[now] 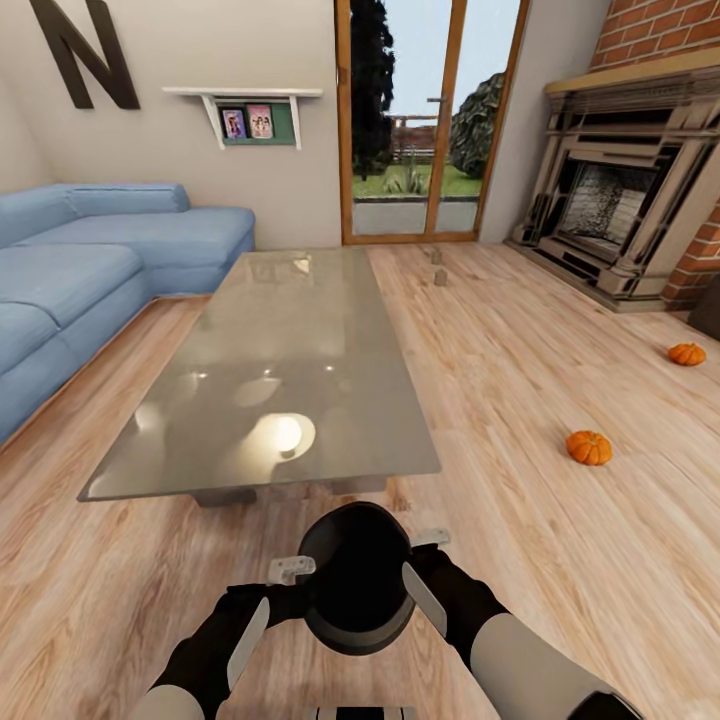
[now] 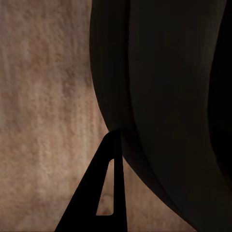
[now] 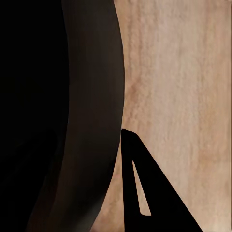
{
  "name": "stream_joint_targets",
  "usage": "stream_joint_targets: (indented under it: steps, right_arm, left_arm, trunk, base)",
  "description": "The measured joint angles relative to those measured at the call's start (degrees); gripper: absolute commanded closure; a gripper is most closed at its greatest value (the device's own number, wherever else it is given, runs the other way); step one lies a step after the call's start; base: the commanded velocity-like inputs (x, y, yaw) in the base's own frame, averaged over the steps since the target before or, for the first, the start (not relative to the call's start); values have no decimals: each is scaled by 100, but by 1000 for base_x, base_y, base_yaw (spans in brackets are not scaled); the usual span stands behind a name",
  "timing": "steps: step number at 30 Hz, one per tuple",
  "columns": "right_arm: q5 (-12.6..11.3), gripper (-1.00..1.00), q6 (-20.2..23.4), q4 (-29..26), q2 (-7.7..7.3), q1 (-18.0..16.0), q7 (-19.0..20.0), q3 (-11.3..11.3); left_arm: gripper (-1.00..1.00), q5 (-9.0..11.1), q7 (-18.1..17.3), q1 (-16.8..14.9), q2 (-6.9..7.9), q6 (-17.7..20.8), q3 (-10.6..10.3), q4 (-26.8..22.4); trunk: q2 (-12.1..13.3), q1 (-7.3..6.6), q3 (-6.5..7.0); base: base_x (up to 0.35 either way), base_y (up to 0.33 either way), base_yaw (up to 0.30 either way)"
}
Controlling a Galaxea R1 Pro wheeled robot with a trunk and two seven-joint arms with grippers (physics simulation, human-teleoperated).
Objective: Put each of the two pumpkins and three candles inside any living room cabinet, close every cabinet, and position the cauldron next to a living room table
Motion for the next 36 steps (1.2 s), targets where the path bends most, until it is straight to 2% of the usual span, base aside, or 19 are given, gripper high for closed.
stream_joint_targets:
  steps: [5, 9, 31, 36]
  right_arm:
    - [-2, 100, -69, 68, 10, 0, 38, -22]
    - [0, 100, 8, -14, -3, 0, -6, 7]
    - [-1, 100, -77, 53, 2, 0, 47, -21]
    - [-5, 100, -99, 62, -2, 0, 59, -12]
  left_arm:
    - [100, -40, 7, 1, 0, 9, 1, 0]
    - [100, 7, 0, 0, 0, -9, -1, 0]
    - [100, -62, 6, 0, -5, 9, 4, -17]
    - [100, -55, 17, 1, -6, -13, -1, -10]
  trunk:
    - [0, -1, 0]
    - [0, 0, 0]
    - [0, 0, 0]
    - [-6, 14, -110]
  base:
    - [94, 0, 0]
    - [93, 0, 0]
    - [8, 0, 0]
    - [0, 0, 0]
